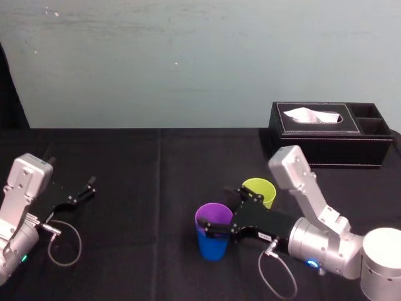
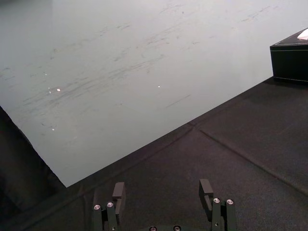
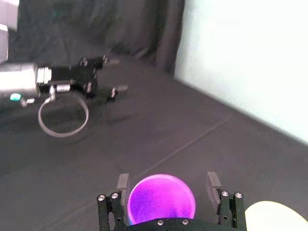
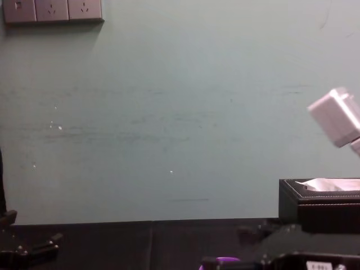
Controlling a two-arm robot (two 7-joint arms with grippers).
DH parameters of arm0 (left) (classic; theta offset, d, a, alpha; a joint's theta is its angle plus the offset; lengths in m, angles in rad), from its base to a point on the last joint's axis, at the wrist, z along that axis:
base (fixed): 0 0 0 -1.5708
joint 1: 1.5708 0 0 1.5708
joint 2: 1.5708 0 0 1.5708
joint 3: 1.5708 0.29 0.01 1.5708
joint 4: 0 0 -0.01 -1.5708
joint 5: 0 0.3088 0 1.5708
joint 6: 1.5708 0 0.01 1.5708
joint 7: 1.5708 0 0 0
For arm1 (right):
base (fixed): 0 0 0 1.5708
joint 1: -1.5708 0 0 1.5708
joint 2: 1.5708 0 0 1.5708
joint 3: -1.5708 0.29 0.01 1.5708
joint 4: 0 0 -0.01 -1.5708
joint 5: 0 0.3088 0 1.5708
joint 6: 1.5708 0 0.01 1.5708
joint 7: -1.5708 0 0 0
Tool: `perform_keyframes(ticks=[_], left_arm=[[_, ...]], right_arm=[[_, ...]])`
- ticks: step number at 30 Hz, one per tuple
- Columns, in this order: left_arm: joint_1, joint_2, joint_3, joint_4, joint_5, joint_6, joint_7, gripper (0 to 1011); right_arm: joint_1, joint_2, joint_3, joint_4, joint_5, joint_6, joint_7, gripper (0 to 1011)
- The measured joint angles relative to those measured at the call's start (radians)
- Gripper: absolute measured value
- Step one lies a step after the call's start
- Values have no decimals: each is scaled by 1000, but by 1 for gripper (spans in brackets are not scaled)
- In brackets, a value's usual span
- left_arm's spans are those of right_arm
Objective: Stack the three plastic cups sequentially using one hand.
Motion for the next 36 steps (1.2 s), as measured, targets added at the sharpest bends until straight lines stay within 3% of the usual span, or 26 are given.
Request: perform_keyframes(ticks=[6,14,21,27,36], left_arm=[[0,0,0,0,0,0,0,1000],[0,0,0,0,0,0,0,1000],[0,0,0,0,0,0,0,1000],[0,0,0,0,0,0,0,1000],[0,0,0,0,0,0,0,1000]], right_arm=[[-44,3,35,-31,-41,-134,-38,1003],[-108,29,74,-107,-98,-160,-86,1003],[-218,52,129,-182,-116,-98,-149,1003],[-323,26,223,-209,-56,9,-220,1003],[-333,1,272,-206,-63,116,-273,1003]])
